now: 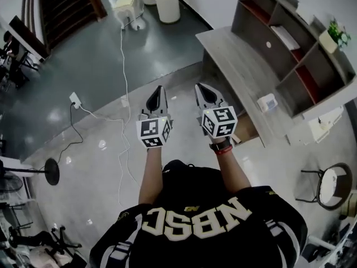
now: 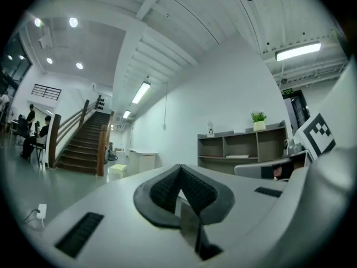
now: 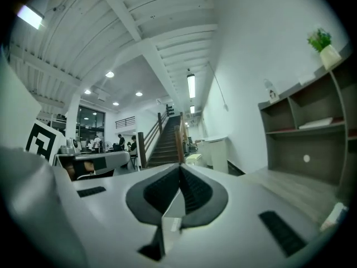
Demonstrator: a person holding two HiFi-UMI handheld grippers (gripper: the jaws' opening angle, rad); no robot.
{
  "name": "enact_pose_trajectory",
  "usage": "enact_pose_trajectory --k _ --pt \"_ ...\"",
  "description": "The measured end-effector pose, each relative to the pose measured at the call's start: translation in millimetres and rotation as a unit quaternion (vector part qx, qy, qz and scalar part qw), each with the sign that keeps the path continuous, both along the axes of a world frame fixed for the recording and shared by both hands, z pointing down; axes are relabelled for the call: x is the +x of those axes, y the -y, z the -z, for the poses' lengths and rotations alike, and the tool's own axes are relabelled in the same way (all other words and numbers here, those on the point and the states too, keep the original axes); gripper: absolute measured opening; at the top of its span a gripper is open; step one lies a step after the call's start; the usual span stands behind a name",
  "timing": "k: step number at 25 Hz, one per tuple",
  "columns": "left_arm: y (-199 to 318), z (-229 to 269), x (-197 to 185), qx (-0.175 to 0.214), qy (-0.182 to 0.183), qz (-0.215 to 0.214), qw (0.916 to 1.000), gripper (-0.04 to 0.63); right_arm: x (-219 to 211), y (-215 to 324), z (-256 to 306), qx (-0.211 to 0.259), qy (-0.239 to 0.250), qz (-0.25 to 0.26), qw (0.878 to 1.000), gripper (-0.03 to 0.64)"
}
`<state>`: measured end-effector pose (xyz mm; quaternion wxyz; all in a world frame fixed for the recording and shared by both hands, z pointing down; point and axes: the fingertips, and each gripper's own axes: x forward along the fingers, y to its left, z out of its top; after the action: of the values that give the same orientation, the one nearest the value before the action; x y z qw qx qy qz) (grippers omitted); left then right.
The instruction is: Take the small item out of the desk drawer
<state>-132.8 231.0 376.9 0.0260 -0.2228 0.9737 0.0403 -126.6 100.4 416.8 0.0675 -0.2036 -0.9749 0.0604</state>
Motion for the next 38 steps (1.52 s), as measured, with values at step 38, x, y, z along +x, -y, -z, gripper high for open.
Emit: enact_pose_trajectory --k 38 --pt "428.7 -29.2 12.7 -0.013 0.003 -0.666 0.7458 0.009 113.1 303.5 -28.3 -0.021 -0.001 -0.641 0.767 0.006"
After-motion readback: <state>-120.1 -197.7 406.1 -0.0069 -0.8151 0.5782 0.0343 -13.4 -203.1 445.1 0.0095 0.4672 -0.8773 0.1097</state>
